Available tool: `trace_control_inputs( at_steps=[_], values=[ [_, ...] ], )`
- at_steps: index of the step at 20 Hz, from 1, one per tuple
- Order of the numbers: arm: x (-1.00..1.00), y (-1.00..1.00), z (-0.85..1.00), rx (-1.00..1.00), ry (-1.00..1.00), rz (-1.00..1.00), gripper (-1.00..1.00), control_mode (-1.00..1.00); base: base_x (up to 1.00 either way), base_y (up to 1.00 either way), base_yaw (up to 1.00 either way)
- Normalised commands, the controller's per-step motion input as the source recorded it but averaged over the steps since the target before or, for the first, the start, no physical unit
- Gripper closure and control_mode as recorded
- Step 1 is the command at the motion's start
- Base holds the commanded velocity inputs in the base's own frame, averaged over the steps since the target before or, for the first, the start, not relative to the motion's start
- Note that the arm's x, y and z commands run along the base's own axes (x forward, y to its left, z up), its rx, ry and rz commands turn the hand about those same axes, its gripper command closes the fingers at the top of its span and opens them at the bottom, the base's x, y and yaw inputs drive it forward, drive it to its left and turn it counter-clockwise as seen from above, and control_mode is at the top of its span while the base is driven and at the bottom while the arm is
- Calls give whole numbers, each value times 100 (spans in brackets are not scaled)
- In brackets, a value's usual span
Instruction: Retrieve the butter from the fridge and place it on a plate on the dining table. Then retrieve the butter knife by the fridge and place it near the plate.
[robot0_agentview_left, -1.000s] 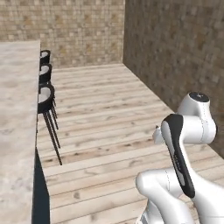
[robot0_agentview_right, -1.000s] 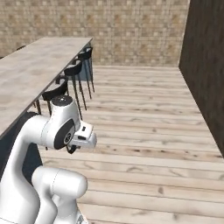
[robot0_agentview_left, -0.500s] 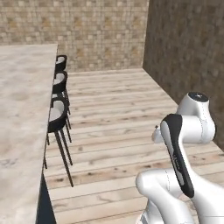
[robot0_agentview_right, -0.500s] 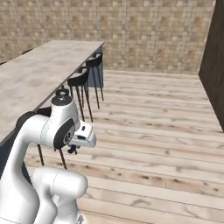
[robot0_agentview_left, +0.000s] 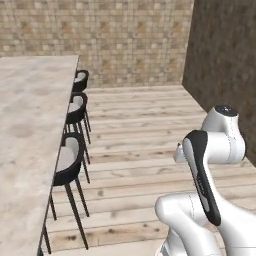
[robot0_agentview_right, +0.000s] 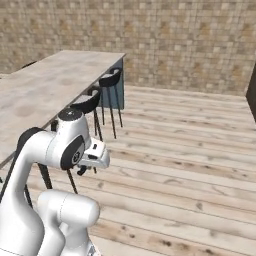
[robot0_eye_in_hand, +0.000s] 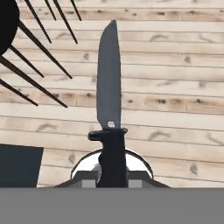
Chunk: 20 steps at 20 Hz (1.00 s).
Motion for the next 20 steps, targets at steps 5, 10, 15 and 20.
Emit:
trace_control_inputs(
  at_steps=[5, 10, 15, 20],
  values=[
    [0, 0, 0, 0, 0, 0, 100, 100, 100, -70, 19],
    [0, 0, 0, 0, 0, 0, 100, 100, 100, -87, 15],
    [0, 0, 0, 0, 0, 0, 100, 100, 100, -78, 12],
    [0, 0, 0, 0, 0, 0, 100, 100, 100, -27, 8]
  ],
)
